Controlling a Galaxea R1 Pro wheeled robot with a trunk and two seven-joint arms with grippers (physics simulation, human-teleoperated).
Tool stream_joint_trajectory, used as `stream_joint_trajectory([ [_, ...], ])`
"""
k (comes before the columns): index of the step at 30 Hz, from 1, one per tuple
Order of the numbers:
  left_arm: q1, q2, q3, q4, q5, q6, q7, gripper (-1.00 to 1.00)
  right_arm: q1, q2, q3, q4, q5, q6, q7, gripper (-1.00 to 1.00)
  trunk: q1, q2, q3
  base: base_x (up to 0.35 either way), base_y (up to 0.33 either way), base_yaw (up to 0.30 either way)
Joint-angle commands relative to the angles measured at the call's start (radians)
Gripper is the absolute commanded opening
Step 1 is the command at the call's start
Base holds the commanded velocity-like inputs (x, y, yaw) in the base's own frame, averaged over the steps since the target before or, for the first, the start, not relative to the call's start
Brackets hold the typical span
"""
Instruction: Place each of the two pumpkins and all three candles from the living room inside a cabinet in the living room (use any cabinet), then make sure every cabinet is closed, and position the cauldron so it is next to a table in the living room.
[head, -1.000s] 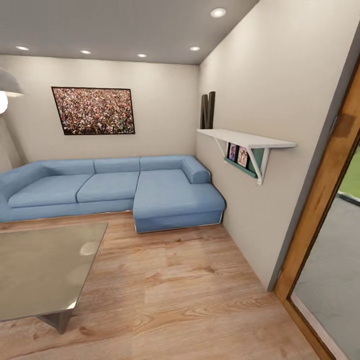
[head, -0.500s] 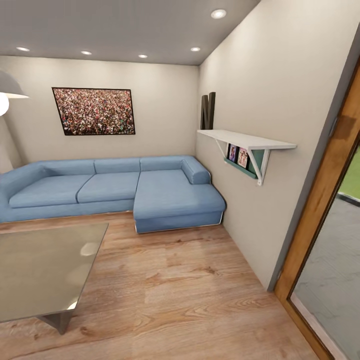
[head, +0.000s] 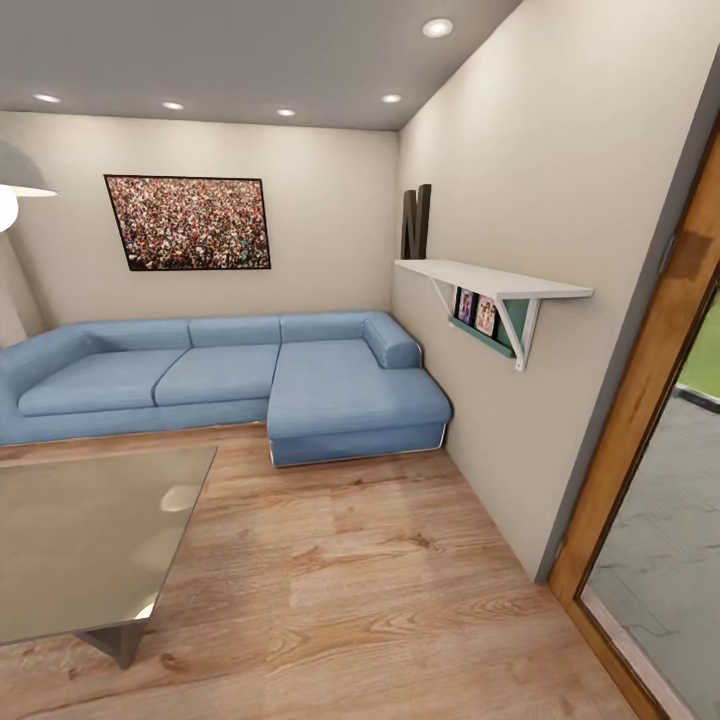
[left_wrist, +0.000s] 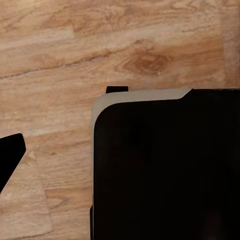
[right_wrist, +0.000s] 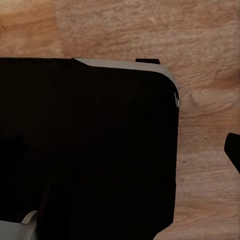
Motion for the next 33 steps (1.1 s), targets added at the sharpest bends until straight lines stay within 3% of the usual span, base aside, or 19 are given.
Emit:
stream_joint_trajectory([
  [1, 0.000, 0.000, 0.000, -0.001, 0.000, -0.002, 0.001, 1.00, -0.001, 0.000, 0.000, 0.001, 0.001, -0.004, -0.001, 1.00, 0.000, -0.001, -0.001, 0.000, 0.000, 0.067],
  [9, 0.000, -0.002, -0.003, -0.003, -0.007, -0.002, 0.004, 1.00, 0.000, 0.001, 0.000, 0.001, 0.001, -0.004, -0.002, 1.00, 0.000, -0.001, -0.001, -0.008, -0.002, 0.117],
  [17, 0.000, -0.004, -0.006, -0.003, -0.010, -0.002, 0.005, 1.00, -0.001, 0.001, 0.000, 0.001, 0.001, -0.004, -0.002, 1.00, 0.000, -0.001, -0.001, -0.194, -0.021, 0.130],
  [33, 0.000, -0.004, -0.003, -0.003, -0.006, -0.002, 0.005, 1.00, -0.001, 0.002, 0.000, 0.001, -0.003, -0.004, -0.004, 1.00, 0.000, -0.001, -0.001, -0.009, 0.000, 0.131],
])
